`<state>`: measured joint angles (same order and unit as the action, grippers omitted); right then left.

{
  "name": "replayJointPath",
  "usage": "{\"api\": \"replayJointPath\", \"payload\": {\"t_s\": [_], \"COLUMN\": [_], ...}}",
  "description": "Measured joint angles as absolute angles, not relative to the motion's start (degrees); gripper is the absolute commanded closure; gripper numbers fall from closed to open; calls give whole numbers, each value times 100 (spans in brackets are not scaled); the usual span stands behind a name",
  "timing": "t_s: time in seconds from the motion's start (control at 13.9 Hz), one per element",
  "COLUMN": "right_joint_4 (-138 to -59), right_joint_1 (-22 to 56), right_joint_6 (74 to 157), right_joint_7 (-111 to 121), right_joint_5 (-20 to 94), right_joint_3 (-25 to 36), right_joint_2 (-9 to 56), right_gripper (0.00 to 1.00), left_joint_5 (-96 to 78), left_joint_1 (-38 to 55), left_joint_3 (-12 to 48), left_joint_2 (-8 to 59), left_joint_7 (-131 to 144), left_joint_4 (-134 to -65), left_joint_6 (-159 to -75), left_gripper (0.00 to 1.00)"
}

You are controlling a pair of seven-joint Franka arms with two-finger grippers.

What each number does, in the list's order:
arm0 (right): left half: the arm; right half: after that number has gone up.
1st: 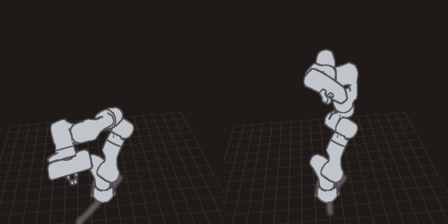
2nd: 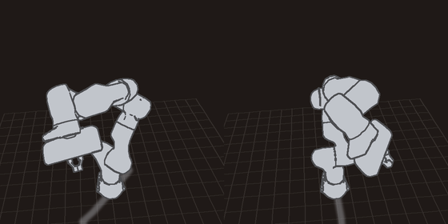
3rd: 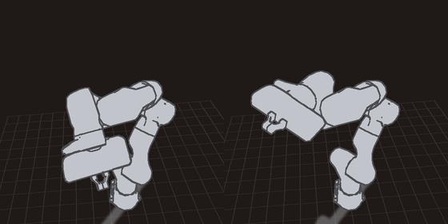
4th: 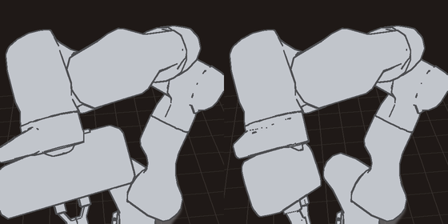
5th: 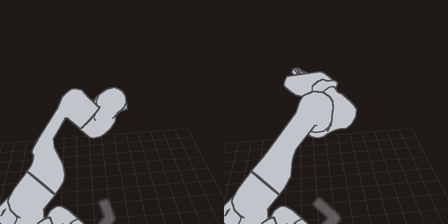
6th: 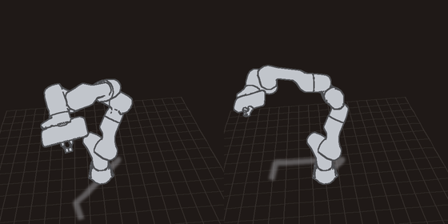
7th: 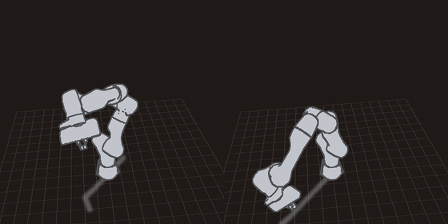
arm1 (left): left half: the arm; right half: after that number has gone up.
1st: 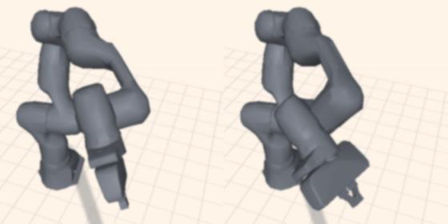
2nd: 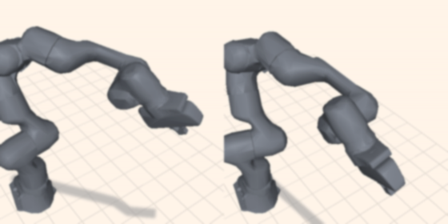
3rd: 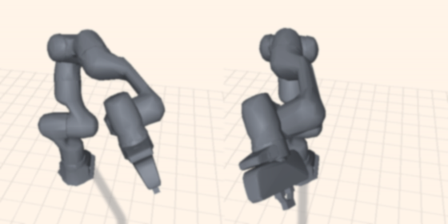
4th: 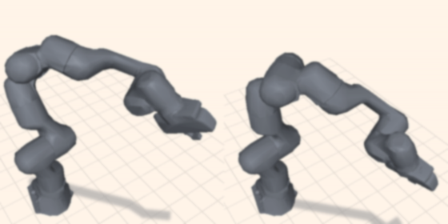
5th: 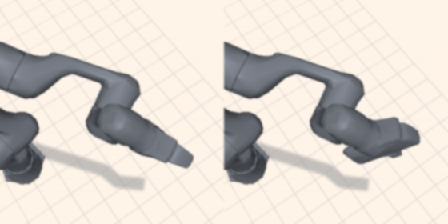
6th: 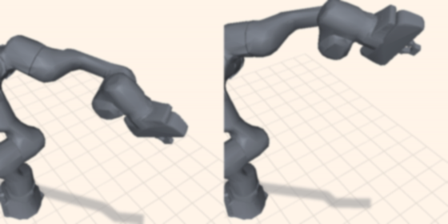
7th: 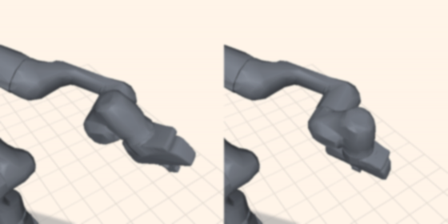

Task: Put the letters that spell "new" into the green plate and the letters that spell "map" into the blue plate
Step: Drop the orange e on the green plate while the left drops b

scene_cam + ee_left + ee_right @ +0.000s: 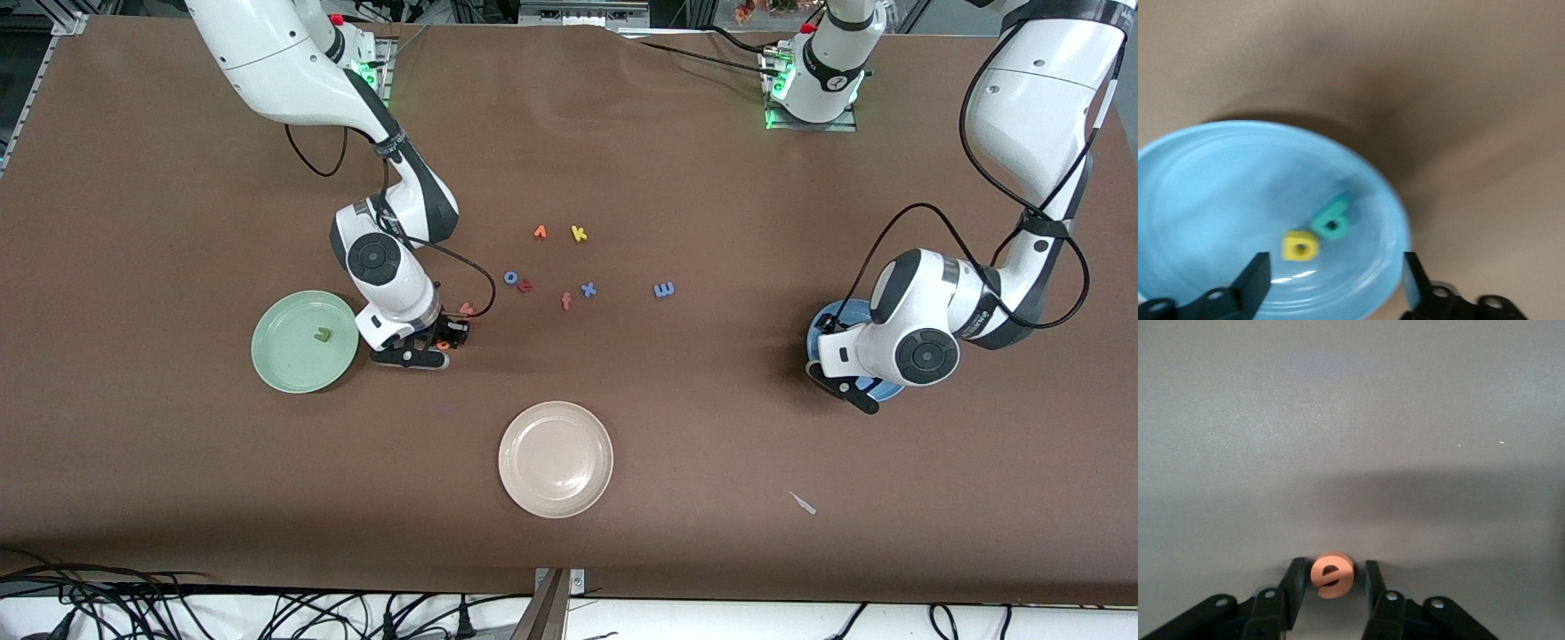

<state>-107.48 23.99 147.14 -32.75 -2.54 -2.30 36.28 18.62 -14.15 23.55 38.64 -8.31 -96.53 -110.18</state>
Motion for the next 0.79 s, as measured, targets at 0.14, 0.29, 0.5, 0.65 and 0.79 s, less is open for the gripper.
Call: {"api": "replayJointPath", "payload": {"t_s": [0.14, 0.29, 0.5, 0.65, 0.79], "right_joint_4": [-10747, -10750, -10748, -10725, -10695], "right_joint_1": [2400, 2401, 2397, 2390, 2380], "right_joint_6": [14714, 14716, 14615, 14248, 13684], "right_joint_7": [-3273, -3228, -2954, -2594, -2083], "right_joint_5": [-253, -254, -254, -255, -255], "right_joint_3": [-227, -226, -145, 34, 315], "right_joint_2": [3602, 3609, 3582, 3455, 3180], "right_gripper": [83, 83, 83, 83, 83], "left_joint_5": [1671, 1667, 1667, 1667, 1702], "left_joint_1": [-1415, -1420, -1412, -1400, -1357], "left_joint_3": [2601, 2942, 3461, 3756, 3975], "left_joint_2": [3862, 3860, 3794, 3646, 3531], "left_joint_7": [-33, 365, 595, 657, 664], "left_joint_4": [-9648, -9649, -9871, -10407, -10865], "left_joint_6": [-11017, -11016, -11375, -12199, -12751], "left_gripper": [0, 0, 0, 0, 0]}}
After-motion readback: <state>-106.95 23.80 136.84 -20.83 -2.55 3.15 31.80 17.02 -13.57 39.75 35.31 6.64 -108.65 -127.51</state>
